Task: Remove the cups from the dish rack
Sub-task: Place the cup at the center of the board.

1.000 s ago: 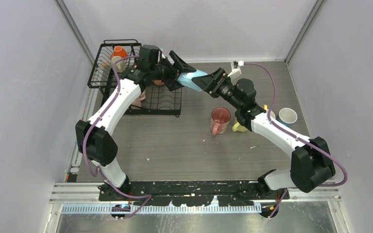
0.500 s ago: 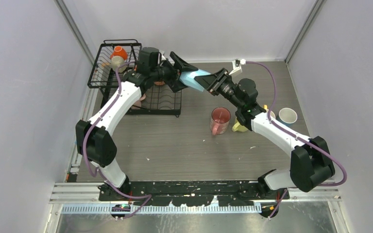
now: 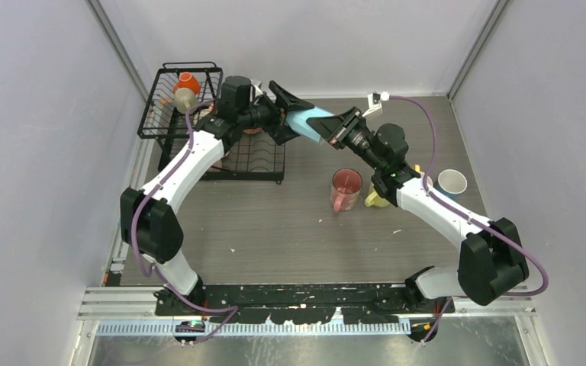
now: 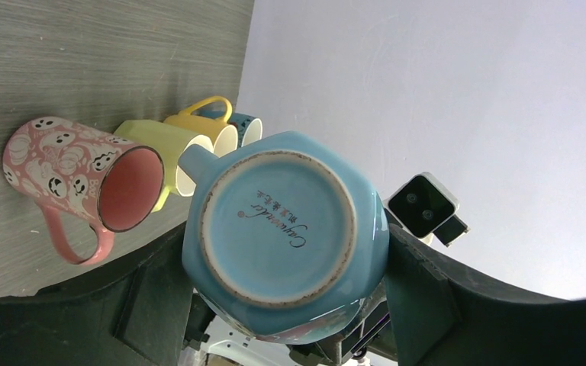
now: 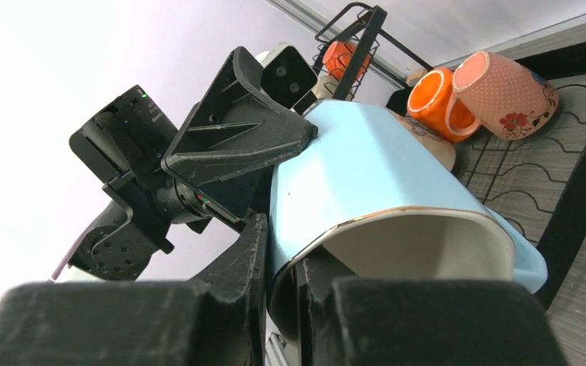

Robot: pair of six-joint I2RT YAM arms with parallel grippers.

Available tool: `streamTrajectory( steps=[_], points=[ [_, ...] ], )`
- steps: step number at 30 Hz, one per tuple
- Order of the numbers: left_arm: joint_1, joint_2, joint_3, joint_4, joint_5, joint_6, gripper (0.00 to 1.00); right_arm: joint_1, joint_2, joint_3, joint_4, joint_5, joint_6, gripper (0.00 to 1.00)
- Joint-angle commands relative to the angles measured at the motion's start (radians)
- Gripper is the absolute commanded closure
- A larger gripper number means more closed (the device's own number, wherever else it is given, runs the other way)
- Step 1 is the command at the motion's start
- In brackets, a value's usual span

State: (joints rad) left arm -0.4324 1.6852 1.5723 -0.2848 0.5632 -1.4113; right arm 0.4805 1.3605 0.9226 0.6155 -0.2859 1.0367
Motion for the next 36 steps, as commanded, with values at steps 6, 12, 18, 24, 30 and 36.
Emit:
streamTrajectory(
  steps=[6, 12, 18, 24, 30, 36],
  points=[
    [-0.026, -0.083, -0.02, 0.029, 0.037, 0.118, 0.16, 0.003, -0.117, 0.075, -0.139, 0.06, -0.138, 0.99],
    [-0.026, -0.091, 0.011, -0.033, 0.017, 0.189, 0.02, 0.004, -0.158, 0.102, -0.24, 0.096, -0.166, 0.99],
    [-0.025, -0.1, 0.049, -0.085, -0.011, 0.247, 0.0, 0.004, -0.193, 0.125, -0.326, 0.125, -0.189, 0.99],
    [-0.025, -0.083, 0.142, -0.156, -0.045, 0.319, 0.0, 0.004, -0.229, 0.185, -0.503, 0.17, -0.223, 0.99],
    [-0.025, -0.076, 0.215, -0.224, -0.093, 0.401, 0.0, 0.004, -0.284, 0.244, -0.732, 0.217, -0.259, 0.99],
    [-0.033, -0.092, 0.211, -0.255, -0.11, 0.465, 0.0, 0.004, -0.332, 0.337, -0.998, 0.261, -0.292, 0.99]
  ],
)
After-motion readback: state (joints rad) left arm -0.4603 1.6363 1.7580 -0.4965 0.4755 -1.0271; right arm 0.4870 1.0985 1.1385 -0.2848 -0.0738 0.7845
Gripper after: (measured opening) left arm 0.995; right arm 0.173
